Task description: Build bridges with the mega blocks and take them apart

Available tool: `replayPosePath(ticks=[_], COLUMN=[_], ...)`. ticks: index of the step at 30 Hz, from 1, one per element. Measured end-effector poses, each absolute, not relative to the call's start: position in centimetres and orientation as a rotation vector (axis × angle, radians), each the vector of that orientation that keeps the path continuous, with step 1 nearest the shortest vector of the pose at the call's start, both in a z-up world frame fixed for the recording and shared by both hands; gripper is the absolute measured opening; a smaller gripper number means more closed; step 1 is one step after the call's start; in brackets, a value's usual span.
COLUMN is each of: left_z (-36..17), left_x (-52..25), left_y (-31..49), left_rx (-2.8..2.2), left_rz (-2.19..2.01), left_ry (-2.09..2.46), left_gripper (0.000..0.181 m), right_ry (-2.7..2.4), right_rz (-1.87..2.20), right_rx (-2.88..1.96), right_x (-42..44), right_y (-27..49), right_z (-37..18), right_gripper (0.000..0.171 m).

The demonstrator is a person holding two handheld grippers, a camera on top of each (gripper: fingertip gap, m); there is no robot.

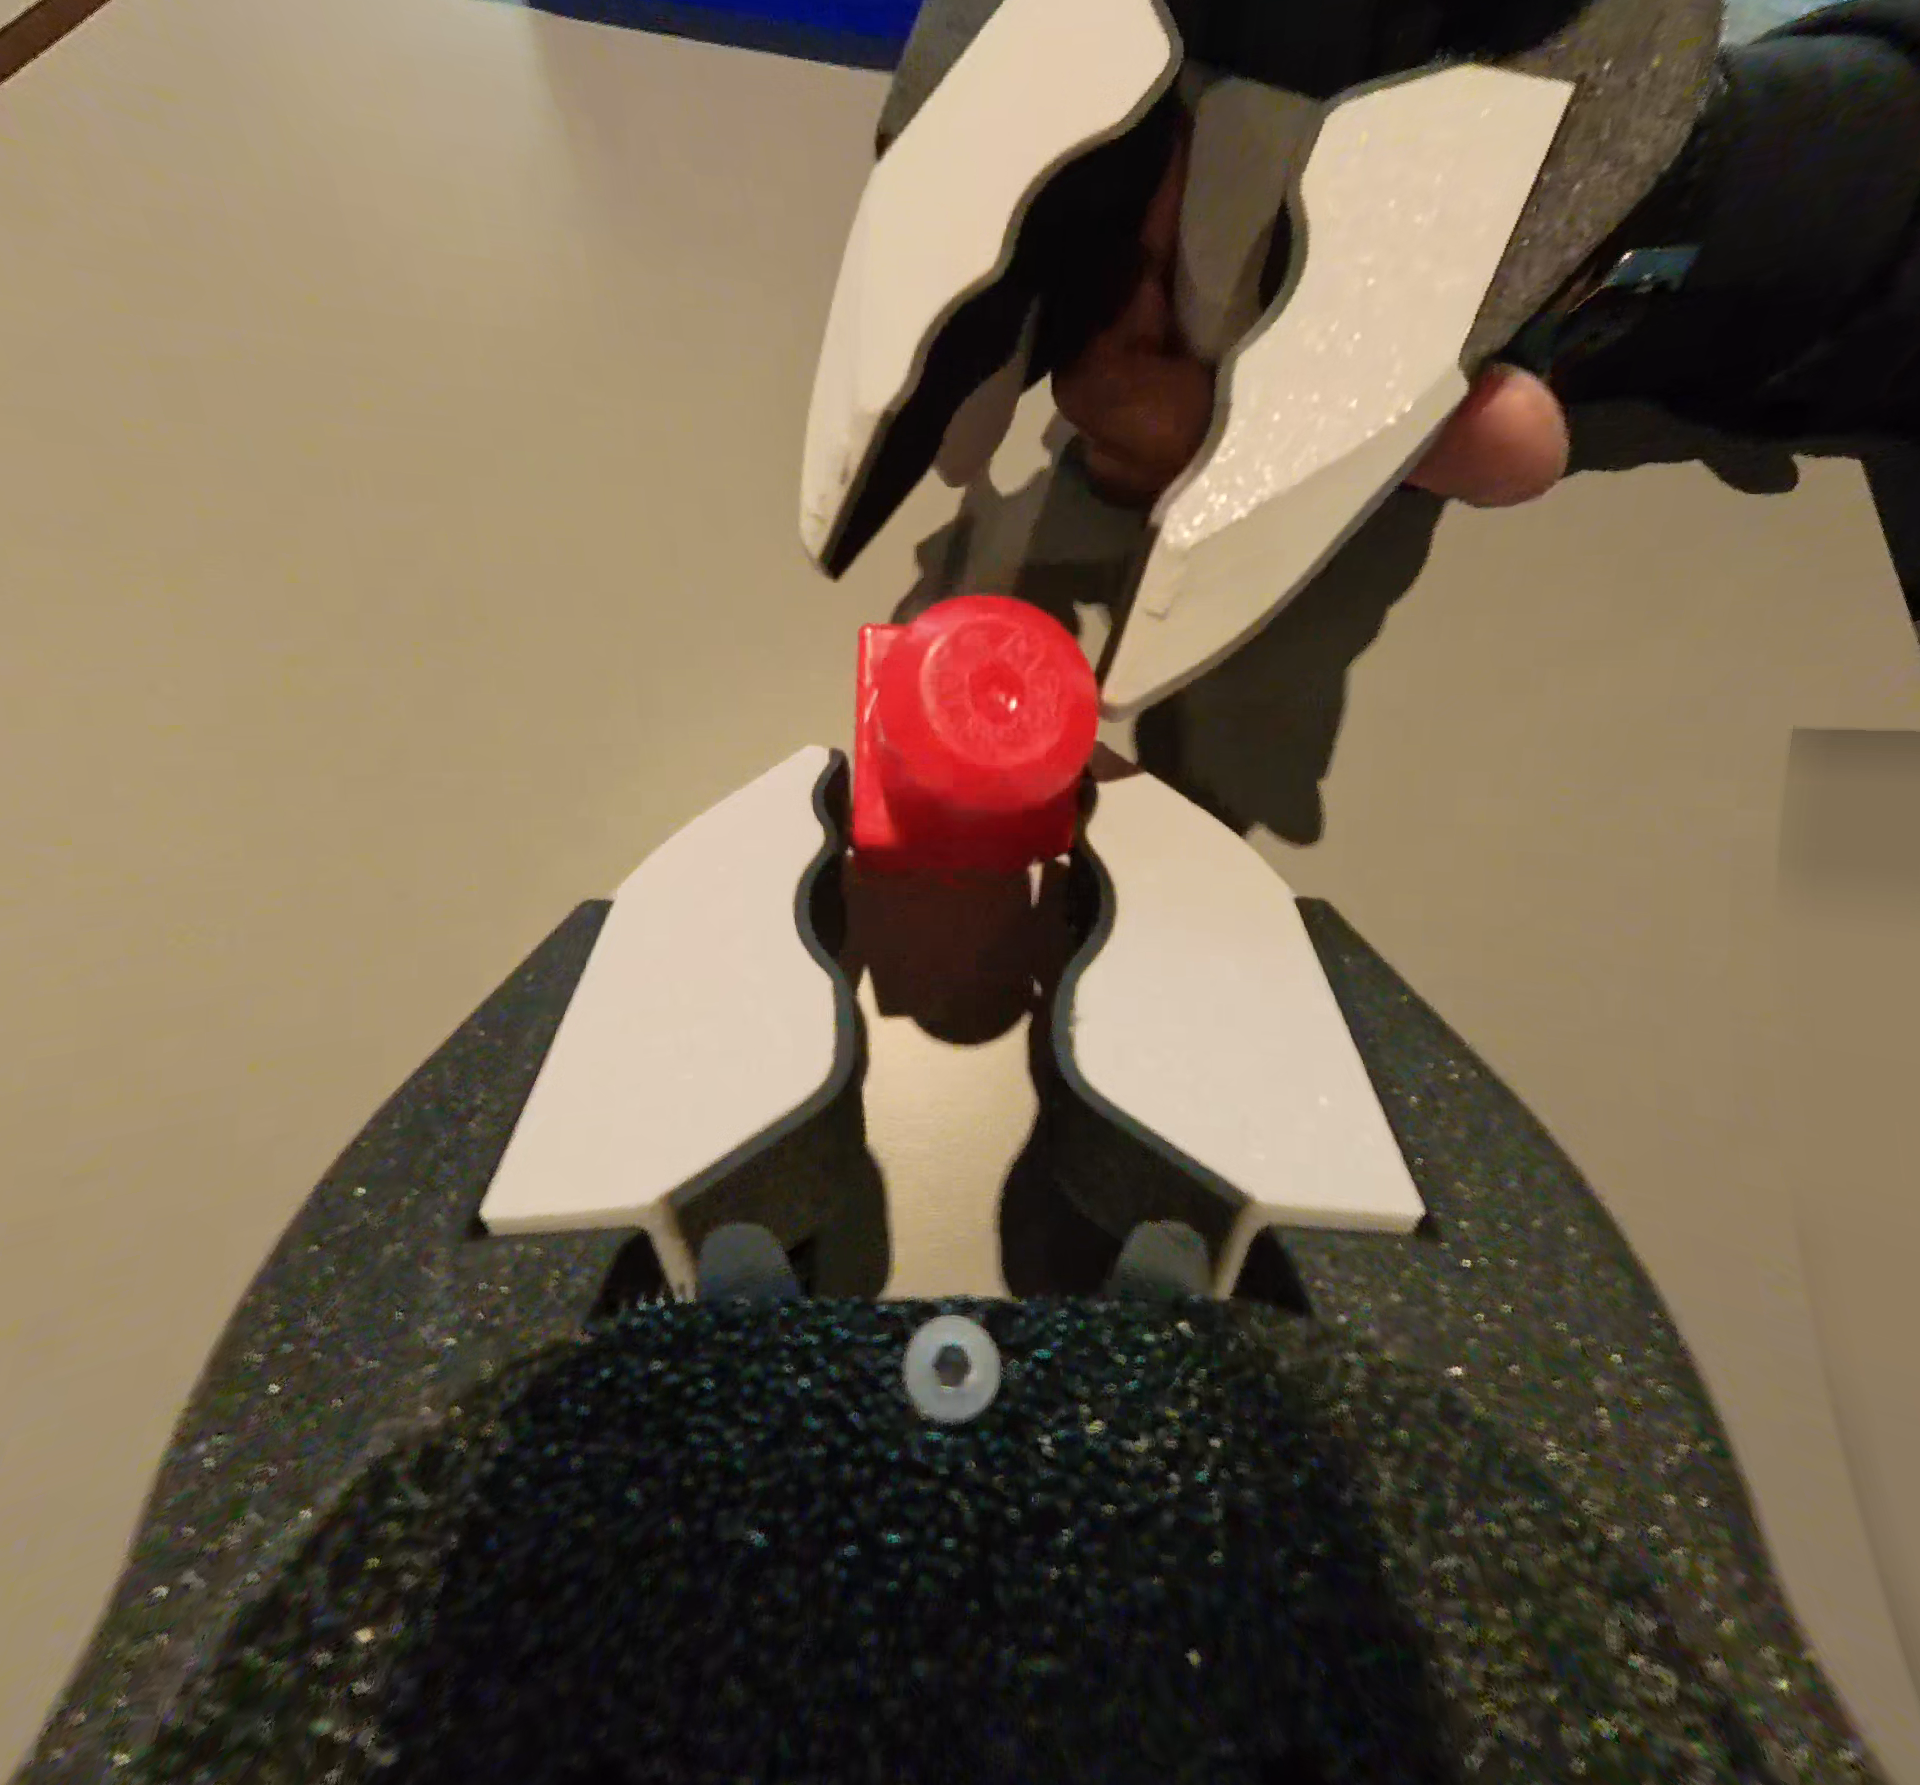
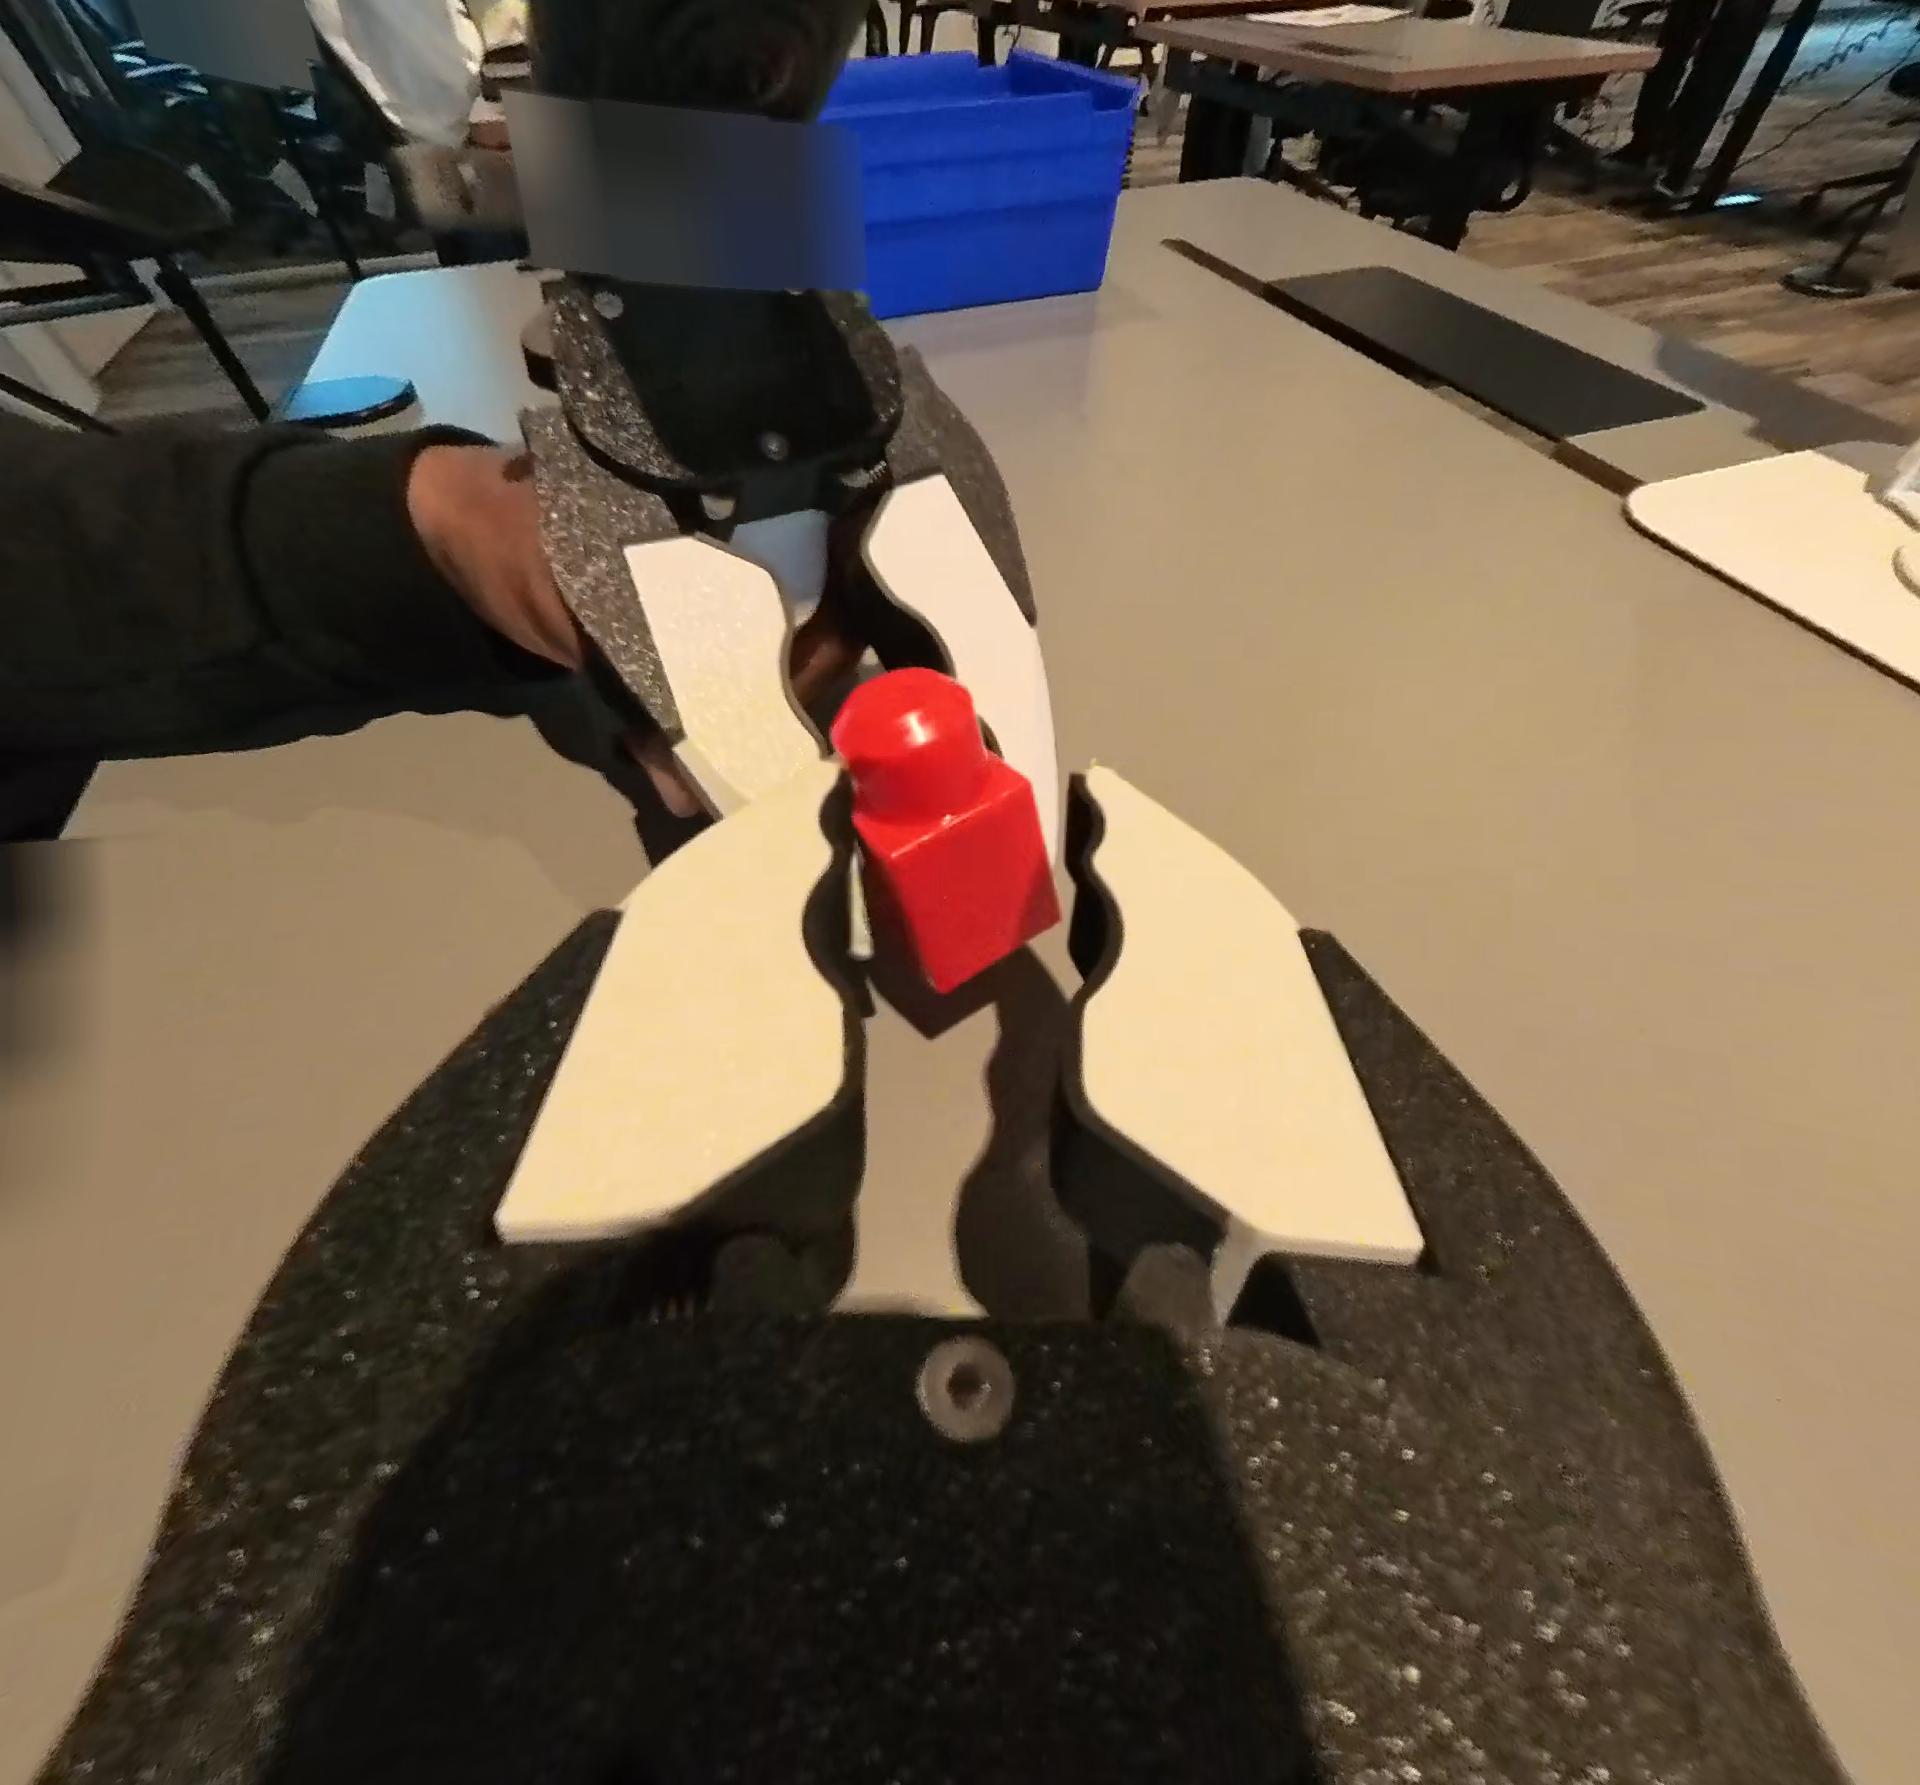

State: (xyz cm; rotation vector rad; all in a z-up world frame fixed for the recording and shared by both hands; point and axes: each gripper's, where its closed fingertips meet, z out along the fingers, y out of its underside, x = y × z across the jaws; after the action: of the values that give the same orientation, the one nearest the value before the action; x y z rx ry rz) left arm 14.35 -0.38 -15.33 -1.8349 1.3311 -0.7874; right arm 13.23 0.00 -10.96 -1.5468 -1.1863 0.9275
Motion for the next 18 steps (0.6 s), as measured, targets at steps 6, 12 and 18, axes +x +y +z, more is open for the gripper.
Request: replayPosePath(ticks=[6, 12, 18], left_z=[-16.4, -17.2, -17.9], left_x=[14.5, 14.5, 14.4], left_y=[-0.7, -0.9, -1.1], left_rx=[-1.860, -1.893, -1.928], left_rz=[-0.716, -0.692, -0.666], left_ry=[1.399, 1.438, 1.469], left_gripper=[0.037, 0.037, 0.036], right_ry=[-1.269, -1.313, -1.345], right_rz=[0.845, 0.791, 0.774], right_rx=[-1.554, -1.571, -1.605], right_x=[12.6, 12.4, 12.4], right_y=[-0.6, -0.8, -1.1], right_z=[-11.9, -12.6, -13.2], right_gripper=[0.043, 0.039, 0.028])
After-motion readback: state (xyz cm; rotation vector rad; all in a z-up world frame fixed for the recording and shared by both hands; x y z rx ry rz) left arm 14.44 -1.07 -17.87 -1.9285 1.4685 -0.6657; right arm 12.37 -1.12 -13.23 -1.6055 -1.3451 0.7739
